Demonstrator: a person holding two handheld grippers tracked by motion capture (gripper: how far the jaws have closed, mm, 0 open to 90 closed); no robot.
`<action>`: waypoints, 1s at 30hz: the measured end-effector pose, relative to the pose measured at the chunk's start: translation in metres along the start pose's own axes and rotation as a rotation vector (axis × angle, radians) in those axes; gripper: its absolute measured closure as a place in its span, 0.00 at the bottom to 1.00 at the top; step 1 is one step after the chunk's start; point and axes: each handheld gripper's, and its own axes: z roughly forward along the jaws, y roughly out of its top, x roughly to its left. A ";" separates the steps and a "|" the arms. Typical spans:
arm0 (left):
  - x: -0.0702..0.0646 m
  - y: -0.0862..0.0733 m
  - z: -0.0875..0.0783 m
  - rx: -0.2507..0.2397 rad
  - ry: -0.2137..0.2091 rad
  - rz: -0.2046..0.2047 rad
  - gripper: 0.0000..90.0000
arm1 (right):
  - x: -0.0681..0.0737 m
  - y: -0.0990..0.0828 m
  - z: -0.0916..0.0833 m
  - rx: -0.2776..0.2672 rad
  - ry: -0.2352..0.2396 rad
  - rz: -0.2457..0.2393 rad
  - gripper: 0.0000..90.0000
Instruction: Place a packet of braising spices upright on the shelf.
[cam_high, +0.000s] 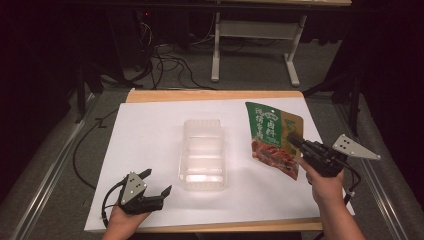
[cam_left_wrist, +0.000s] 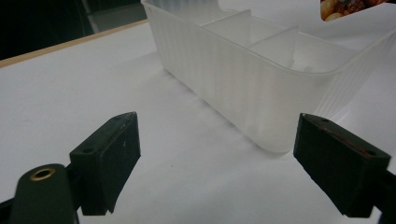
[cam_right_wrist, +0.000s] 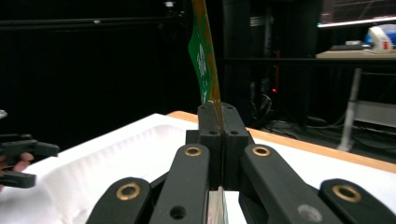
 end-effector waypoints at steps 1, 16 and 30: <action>0.000 0.000 0.000 -0.001 -0.001 -0.001 0.17 | 0.003 0.000 0.002 -0.001 0.008 -0.003 1.00; 0.000 0.000 0.000 -0.004 0.005 -0.006 0.17 | 0.028 0.012 0.027 -0.033 0.112 -0.022 1.00; 0.002 -0.001 -0.003 -0.015 0.010 -0.021 0.17 | 0.061 0.018 0.064 -0.059 0.216 -0.023 1.00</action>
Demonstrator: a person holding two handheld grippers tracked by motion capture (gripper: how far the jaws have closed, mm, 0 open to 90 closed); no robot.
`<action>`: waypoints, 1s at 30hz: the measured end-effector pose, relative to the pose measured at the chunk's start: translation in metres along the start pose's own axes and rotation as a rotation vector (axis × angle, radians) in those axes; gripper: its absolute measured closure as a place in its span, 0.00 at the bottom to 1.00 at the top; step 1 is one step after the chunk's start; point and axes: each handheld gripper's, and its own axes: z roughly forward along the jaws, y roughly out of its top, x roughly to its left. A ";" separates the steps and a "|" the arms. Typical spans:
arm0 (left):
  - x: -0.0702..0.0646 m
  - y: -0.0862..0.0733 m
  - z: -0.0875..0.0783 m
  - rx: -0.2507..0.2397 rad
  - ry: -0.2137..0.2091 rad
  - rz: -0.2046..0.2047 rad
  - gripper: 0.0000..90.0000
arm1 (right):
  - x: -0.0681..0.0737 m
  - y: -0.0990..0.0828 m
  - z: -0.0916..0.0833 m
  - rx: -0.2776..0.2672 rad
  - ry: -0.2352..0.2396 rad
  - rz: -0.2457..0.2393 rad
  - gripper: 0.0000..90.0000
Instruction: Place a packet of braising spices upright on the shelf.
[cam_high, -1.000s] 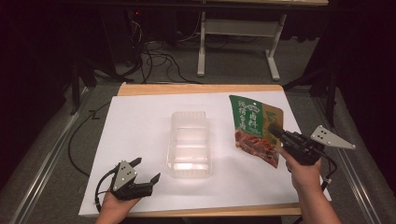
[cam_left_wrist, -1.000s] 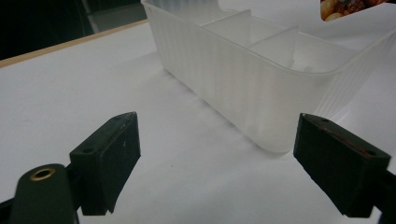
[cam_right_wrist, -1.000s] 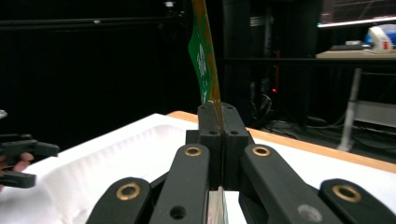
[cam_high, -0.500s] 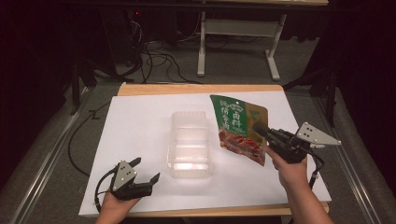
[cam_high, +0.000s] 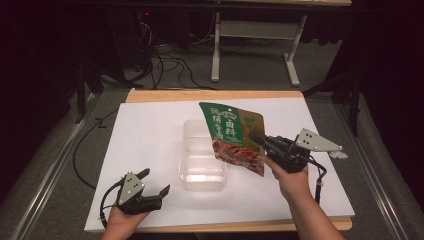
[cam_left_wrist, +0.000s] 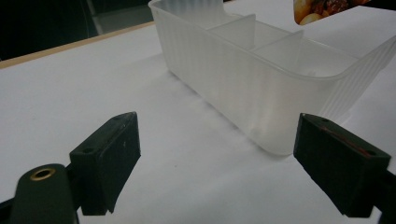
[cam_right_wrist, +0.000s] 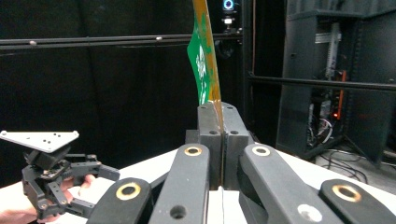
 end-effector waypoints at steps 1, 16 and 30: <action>0.000 0.000 0.000 0.000 0.000 0.000 0.17 | 0.000 0.000 0.000 0.000 0.000 0.000 1.00; 0.002 0.000 -0.001 -0.003 0.007 -0.007 0.17 | 0.015 -0.011 0.034 0.019 0.052 0.007 1.00; 0.002 0.000 -0.002 -0.003 0.007 -0.007 0.17 | 0.031 -0.035 0.068 0.031 0.069 0.006 1.00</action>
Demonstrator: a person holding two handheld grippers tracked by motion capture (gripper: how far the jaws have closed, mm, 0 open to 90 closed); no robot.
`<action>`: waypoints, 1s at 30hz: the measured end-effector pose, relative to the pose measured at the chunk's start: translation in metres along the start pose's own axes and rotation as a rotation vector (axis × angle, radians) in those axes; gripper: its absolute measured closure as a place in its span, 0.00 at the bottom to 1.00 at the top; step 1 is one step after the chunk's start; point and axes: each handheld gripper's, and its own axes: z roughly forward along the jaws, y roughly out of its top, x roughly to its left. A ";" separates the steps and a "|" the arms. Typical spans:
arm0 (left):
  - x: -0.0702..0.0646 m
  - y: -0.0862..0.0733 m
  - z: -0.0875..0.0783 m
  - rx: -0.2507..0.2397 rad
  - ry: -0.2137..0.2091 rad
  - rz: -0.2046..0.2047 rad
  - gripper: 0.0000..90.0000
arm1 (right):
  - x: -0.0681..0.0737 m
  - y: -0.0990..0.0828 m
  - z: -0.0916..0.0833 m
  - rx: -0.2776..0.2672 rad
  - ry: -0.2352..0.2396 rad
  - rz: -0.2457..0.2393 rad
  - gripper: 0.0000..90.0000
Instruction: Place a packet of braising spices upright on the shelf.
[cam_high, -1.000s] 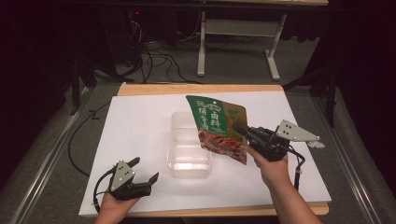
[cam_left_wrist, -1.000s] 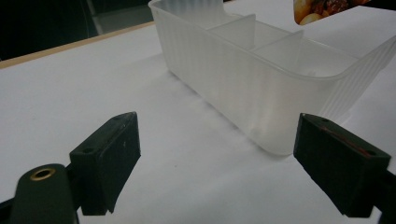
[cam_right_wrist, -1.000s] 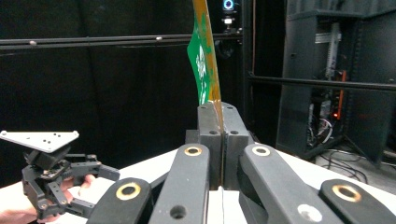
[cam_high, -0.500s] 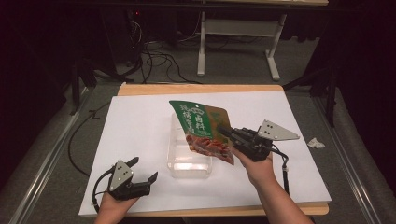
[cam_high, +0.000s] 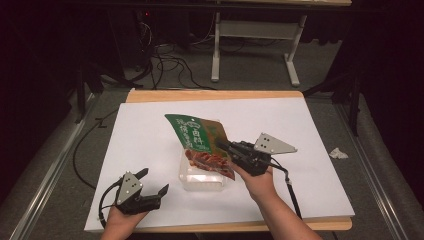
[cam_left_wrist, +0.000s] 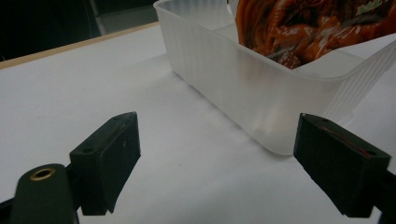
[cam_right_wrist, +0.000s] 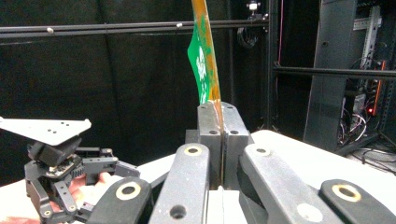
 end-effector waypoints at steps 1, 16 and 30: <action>0.000 0.000 0.000 -0.001 -0.001 -0.001 0.17 | 0.000 -0.002 0.001 0.001 0.000 0.002 1.00; 0.000 0.000 0.000 0.002 -0.001 0.002 0.17 | -0.002 -0.022 0.013 0.011 -0.021 0.015 1.00; -0.002 0.000 0.000 0.006 -0.001 0.008 0.17 | -0.008 -0.033 0.006 0.049 -0.031 0.025 1.00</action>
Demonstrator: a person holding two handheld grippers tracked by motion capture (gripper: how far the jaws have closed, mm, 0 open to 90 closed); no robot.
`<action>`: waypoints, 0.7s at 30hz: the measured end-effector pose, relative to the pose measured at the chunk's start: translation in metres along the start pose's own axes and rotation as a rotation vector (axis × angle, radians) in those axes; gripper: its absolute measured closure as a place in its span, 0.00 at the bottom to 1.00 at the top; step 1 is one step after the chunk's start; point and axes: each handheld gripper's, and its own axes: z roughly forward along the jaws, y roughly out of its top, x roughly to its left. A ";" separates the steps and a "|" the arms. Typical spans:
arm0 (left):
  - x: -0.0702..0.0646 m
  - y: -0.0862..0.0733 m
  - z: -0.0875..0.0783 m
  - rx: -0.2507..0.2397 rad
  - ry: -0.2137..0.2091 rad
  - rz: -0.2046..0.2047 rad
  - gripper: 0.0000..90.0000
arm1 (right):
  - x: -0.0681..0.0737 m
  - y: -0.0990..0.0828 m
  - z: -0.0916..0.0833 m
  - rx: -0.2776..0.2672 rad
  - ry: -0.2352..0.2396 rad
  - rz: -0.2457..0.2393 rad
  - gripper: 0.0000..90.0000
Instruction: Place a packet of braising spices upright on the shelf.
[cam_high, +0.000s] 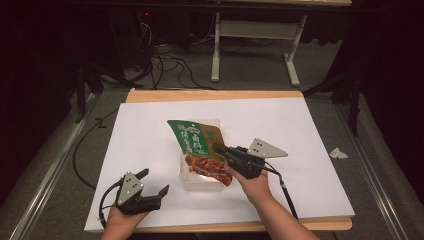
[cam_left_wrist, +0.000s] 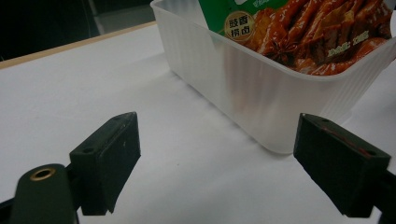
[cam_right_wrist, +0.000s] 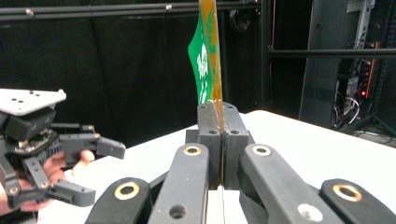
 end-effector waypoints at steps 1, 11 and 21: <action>0.000 0.000 0.000 0.000 0.000 0.000 0.17 | 0.000 0.000 0.000 0.000 0.000 0.000 1.00; 0.000 0.000 0.000 0.004 -0.002 -0.001 0.17 | -0.005 0.000 -0.009 0.055 0.001 -0.006 1.00; -0.001 0.000 0.001 0.004 -0.002 0.001 0.17 | -0.004 -0.004 -0.011 0.097 0.001 -0.023 1.00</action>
